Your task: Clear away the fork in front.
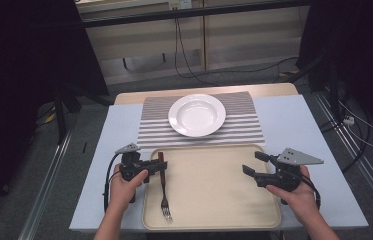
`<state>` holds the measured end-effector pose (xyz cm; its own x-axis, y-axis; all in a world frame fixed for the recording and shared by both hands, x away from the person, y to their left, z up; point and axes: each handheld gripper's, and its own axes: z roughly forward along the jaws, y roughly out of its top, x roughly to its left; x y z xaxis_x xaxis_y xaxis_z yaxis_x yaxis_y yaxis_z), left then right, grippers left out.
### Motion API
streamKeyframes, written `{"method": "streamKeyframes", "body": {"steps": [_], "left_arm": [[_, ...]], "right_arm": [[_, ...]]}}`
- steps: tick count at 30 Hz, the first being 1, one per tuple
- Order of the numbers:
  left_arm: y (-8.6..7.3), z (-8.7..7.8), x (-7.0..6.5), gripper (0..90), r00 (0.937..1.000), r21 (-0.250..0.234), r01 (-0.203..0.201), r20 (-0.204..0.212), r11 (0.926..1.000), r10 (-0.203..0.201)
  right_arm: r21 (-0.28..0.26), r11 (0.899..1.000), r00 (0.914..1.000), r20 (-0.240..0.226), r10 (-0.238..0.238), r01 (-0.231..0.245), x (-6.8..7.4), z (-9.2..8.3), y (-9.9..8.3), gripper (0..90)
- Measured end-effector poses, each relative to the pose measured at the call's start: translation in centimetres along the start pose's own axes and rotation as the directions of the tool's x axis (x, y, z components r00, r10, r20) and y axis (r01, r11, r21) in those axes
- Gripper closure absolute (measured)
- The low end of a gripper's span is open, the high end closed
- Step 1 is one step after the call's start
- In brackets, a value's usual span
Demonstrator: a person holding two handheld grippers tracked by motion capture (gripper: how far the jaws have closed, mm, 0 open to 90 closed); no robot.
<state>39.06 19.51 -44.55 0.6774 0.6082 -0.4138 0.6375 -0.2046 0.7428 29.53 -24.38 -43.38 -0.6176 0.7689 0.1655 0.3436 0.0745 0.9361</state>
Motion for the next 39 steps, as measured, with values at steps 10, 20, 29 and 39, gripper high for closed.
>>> {"method": "streamKeyframes", "body": {"steps": [10,20,29,39], "left_arm": [[-0.3,0.5,0.4,63.2,0.9996,0.012,-0.007,-0.027,0.9999,0.007],[-0.4,0.8,0.1,62.4,0.9989,0.032,-0.032,-0.032,0.9989,0.033],[-0.6,1.1,0.2,58.6,0.9972,0.042,-0.047,-0.056,0.9980,0.050],[-0.6,1.2,0.3,56.5,0.9960,0.046,-0.049,-0.073,0.9978,0.052]], "right_arm": [[0.003,1.000,1.0000,0.000,-0.001,0.001,-0.1,0.0,-0.1,29.8],[0.010,1.000,1.0000,-0.004,-0.003,0.003,-0.1,0.0,-0.1,29.7],[0.013,1.000,1.0000,-0.003,0.001,-0.001,-0.2,0.1,-0.2,29.6],[0.016,1.000,1.0000,-0.005,0.004,-0.004,-0.2,0.2,-0.3,29.3]]}}
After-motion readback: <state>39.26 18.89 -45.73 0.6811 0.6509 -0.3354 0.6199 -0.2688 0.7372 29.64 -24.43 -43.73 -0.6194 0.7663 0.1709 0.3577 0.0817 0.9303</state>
